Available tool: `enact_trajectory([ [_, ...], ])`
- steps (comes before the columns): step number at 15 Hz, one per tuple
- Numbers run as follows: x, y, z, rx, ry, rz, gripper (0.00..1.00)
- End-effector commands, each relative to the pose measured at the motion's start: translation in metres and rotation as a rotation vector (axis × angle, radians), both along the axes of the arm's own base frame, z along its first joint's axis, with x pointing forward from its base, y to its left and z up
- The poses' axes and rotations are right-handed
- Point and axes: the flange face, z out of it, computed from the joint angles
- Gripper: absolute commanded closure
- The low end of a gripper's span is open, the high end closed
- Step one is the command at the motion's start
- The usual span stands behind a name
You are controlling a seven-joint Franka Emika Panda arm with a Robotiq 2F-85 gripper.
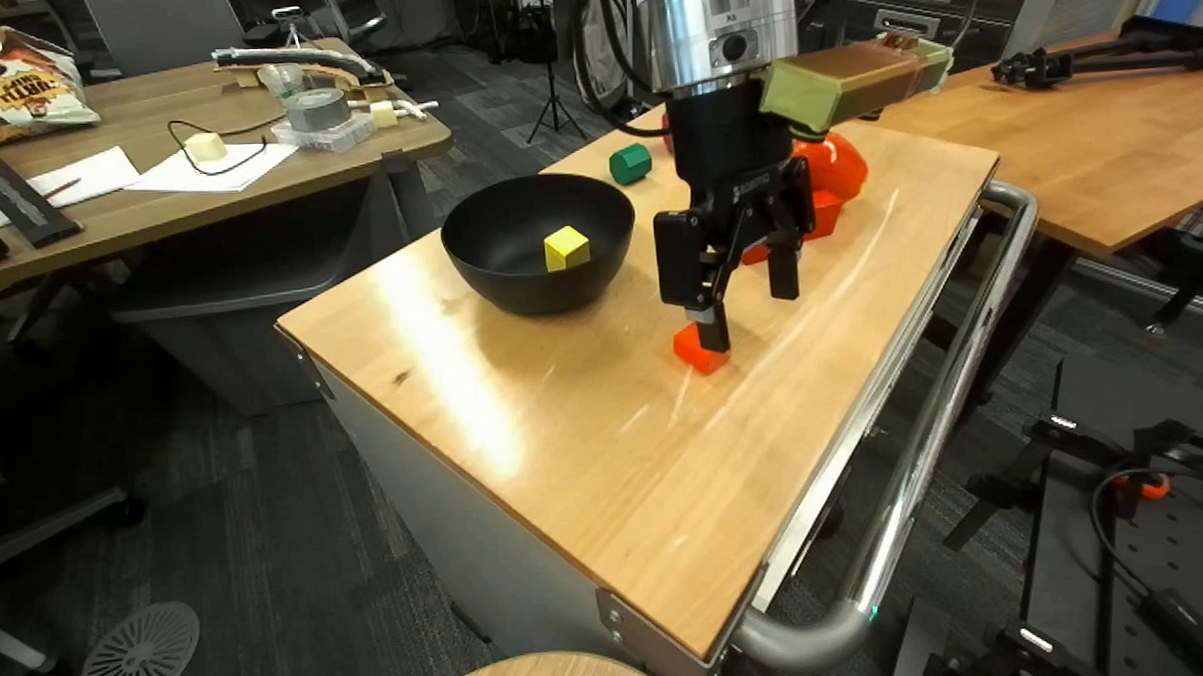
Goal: Put all the colored objects on the table in the bowl except the apple- move it backward
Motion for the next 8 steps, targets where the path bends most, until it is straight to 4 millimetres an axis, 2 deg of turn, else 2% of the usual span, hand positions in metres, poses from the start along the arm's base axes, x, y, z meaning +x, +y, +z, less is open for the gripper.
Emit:
enact_trajectory([
  [1, 0.015, 0.007, -0.011, -0.029, -0.011, 0.009, 0.0],
  [4, 0.019, 0.01, -0.024, -0.051, 0.001, 0.02, 0.02],
  [5, 0.02, 0.012, -0.027, -0.057, 0.003, 0.026, 0.26],
  [7, 0.021, 0.013, -0.032, -0.068, 0.009, 0.032, 0.3],
  [8, 0.022, 0.013, -0.031, -0.078, 0.009, 0.035, 0.37],
])
